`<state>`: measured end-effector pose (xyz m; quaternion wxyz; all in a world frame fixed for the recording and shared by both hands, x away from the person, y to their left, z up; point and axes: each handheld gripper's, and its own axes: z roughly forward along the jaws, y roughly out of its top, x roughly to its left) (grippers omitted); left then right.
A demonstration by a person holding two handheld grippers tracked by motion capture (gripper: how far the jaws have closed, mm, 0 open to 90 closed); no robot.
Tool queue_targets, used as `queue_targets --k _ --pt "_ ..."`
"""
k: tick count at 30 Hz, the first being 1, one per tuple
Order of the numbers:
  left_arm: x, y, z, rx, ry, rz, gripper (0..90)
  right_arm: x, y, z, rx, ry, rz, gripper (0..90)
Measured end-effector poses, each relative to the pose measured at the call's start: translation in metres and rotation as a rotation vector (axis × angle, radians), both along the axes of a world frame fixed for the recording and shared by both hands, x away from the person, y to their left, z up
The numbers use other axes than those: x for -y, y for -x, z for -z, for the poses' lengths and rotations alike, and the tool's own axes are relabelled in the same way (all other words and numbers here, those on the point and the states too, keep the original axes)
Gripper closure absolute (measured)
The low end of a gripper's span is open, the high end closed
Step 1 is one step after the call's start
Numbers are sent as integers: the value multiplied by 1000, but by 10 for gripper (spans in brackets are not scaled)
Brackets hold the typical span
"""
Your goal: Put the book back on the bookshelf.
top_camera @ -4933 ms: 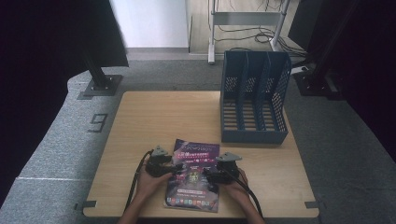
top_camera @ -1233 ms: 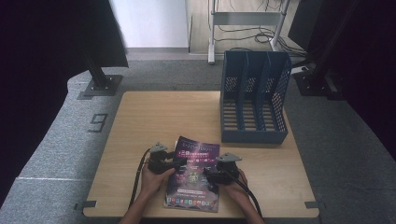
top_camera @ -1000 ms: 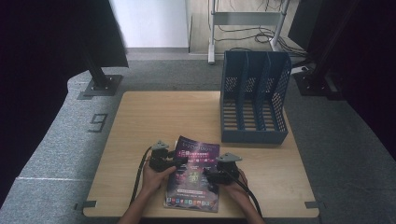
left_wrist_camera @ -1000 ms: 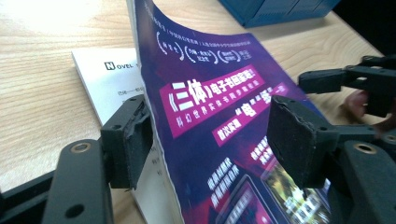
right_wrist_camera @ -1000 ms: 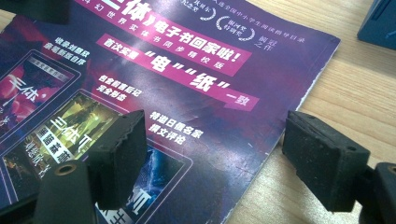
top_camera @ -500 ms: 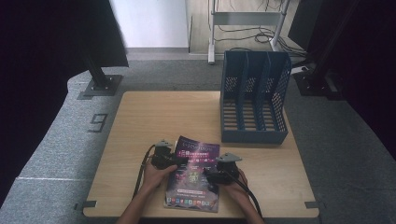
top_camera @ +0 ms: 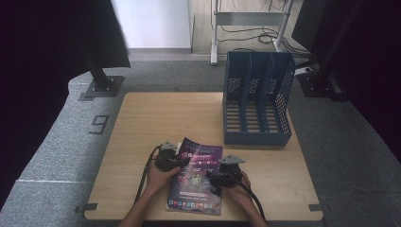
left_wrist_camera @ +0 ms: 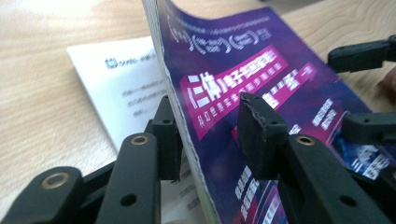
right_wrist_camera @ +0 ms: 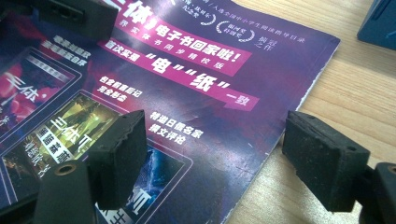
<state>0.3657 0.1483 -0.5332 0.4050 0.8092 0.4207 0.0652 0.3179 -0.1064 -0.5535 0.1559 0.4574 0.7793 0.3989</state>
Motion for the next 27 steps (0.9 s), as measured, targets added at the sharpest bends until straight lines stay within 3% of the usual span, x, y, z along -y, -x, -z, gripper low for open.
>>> queue_targets --k 3,5,16,27 --pt "6 3 -2 41 -49 6 655 0 0 0 0 0 0 220" --pt "7 3 -2 47 -61 8 665 0 0 0 0 0 0 220" --pt "10 4 -2 49 -73 48 624 0 0 0 0 0 0 220" --pt "9 6 -5 77 -54 52 789 0 0 0 0 0 0 220"
